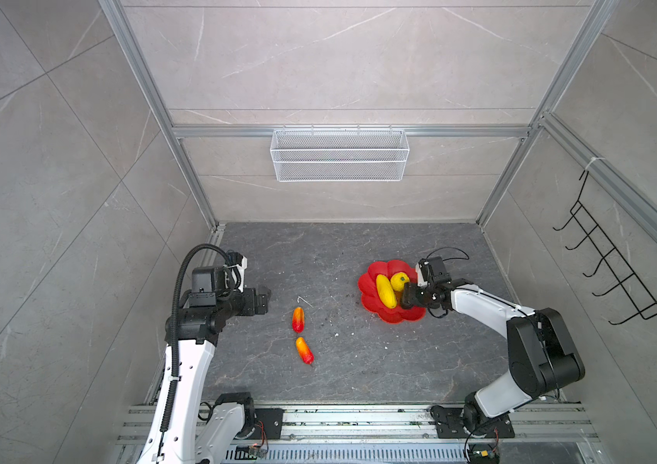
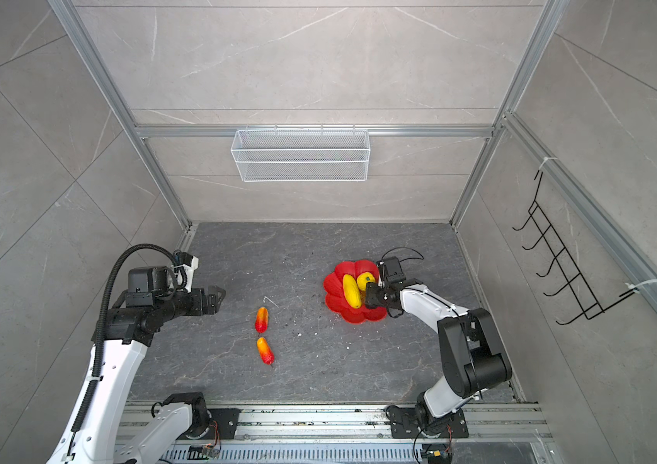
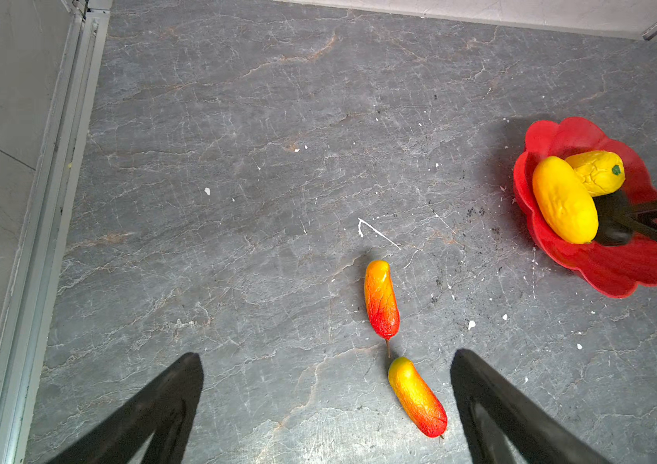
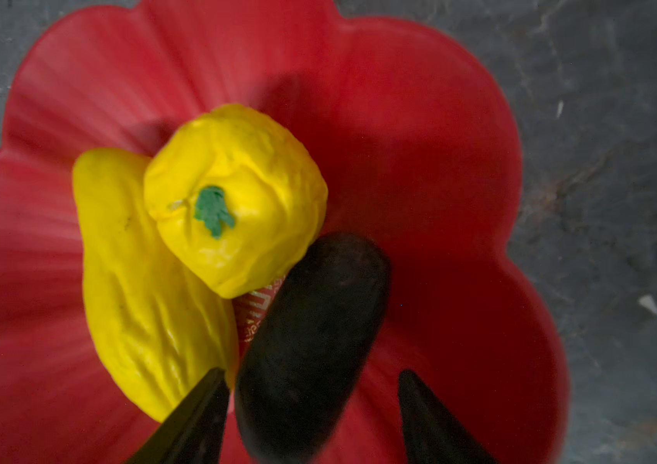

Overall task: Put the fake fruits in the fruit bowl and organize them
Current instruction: 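Carry the avocado into the bowl next to the yellow fruits and release, then move the right gripper to the nearer red-yellow mango and grasp it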

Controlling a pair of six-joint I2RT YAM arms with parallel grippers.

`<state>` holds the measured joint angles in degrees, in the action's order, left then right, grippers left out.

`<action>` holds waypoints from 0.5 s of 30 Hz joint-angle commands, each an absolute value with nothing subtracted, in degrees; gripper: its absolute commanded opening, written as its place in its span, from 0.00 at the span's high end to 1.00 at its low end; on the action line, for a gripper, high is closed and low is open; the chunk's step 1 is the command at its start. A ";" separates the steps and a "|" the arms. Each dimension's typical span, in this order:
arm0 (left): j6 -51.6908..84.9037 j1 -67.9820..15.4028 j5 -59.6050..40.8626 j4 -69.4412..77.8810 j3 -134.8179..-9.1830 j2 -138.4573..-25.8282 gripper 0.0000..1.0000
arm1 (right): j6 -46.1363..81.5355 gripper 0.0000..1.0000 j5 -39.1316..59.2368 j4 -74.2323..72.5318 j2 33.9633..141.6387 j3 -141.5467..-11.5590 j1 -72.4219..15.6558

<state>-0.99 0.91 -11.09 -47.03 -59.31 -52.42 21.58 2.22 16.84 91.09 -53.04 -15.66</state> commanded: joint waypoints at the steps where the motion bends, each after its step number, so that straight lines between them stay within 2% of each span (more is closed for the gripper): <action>1: -0.93 1.08 -12.13 -45.44 -59.34 -51.77 0.00 | 20.65 0.24 2.25 18.49 89.56 -55.31 -15.46; 6: -0.88 1.13 -11.96 -45.41 -59.33 -51.93 0.00 | 17.61 0.15 0.62 24.77 83.70 -58.07 -15.52; 9: -0.90 1.06 -11.80 -45.39 -59.33 -51.90 0.00 | 15.10 0.01 1.27 27.94 79.30 -59.96 -16.32; 12: -0.88 1.08 -11.82 -45.44 -59.33 -51.89 0.00 | 10.13 0.01 3.93 29.77 77.04 -62.00 -21.29; 15: -0.89 1.13 -11.70 -45.40 -59.33 -52.02 0.00 | 6.53 0.01 0.90 31.83 78.09 -64.60 -30.95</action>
